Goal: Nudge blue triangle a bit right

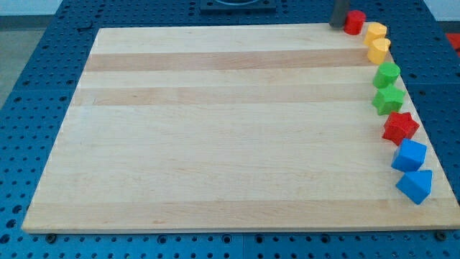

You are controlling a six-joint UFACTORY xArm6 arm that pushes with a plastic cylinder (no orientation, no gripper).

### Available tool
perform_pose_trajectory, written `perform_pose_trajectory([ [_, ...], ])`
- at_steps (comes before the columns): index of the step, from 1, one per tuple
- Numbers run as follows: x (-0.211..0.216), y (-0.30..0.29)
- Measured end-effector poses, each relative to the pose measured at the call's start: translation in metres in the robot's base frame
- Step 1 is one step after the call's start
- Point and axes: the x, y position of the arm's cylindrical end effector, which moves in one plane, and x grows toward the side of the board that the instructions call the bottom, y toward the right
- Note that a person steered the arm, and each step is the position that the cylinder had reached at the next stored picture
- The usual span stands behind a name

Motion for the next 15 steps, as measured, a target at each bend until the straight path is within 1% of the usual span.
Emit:
perform_pose_trajectory([
  [2,0.0,0.02],
  [3,0.001,0.0],
  [4,0.005,-0.036],
  [6,0.03,-0.046],
  [7,0.063,-0.043],
  [8,0.108,-0.04],
  [12,0.319,-0.04],
  [13,0.355,-0.04],
  [15,0.384,-0.034],
])
